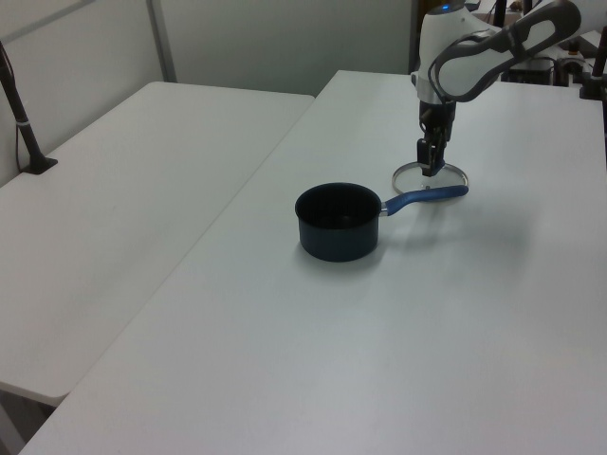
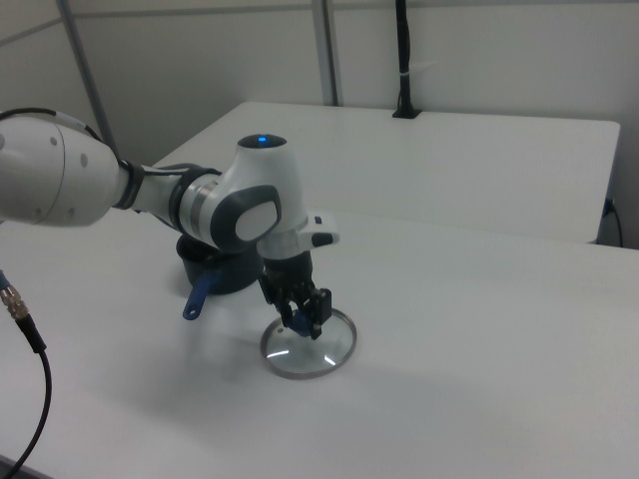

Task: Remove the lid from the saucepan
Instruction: 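Lower the glass lid onto the table beside the saucepan, then open the gripper and raise it away from the lid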

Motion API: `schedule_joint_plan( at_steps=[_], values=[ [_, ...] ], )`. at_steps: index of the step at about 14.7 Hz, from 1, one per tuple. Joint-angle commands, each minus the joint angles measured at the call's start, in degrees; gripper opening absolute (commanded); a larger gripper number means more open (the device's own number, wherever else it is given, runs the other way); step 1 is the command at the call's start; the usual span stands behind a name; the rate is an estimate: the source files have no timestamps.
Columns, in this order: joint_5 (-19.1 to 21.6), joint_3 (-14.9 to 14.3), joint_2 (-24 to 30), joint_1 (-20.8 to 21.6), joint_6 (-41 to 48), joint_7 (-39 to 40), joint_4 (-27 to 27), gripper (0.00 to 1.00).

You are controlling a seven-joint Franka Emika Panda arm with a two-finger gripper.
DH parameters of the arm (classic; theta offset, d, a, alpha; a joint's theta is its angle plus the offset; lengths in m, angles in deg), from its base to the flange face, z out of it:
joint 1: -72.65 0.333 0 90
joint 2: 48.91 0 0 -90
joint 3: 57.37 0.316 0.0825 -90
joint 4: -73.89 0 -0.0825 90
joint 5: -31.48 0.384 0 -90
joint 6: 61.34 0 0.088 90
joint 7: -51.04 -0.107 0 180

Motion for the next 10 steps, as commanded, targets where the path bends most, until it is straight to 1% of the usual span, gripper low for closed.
schedule_joint_plan(
  at_steps=[1,3,4,5,6,7,8,10],
  values=[
    [0.4,-0.8,1.3,0.7,0.3,0.6,2.2,1.00],
    [0.7,-0.8,1.7,0.9,5.4,-0.5,-1.0,1.00],
    [0.7,-0.8,2.0,1.0,8.3,-2.2,-3.4,1.00],
    [0.8,-0.8,2.1,1.2,11.7,-4.1,-6.7,1.00],
    [0.8,-0.1,2.2,1.4,17.8,-6.6,-11.6,1.00],
    [0.8,0.0,3.0,1.6,24.3,-7.1,-15.6,1.00],
    [0.7,0.1,3.6,1.6,27.7,-6.8,-17.4,1.00],
    [-0.5,2.1,5.6,1.7,31.6,-7.0,-22.1,1.00]
  ],
)
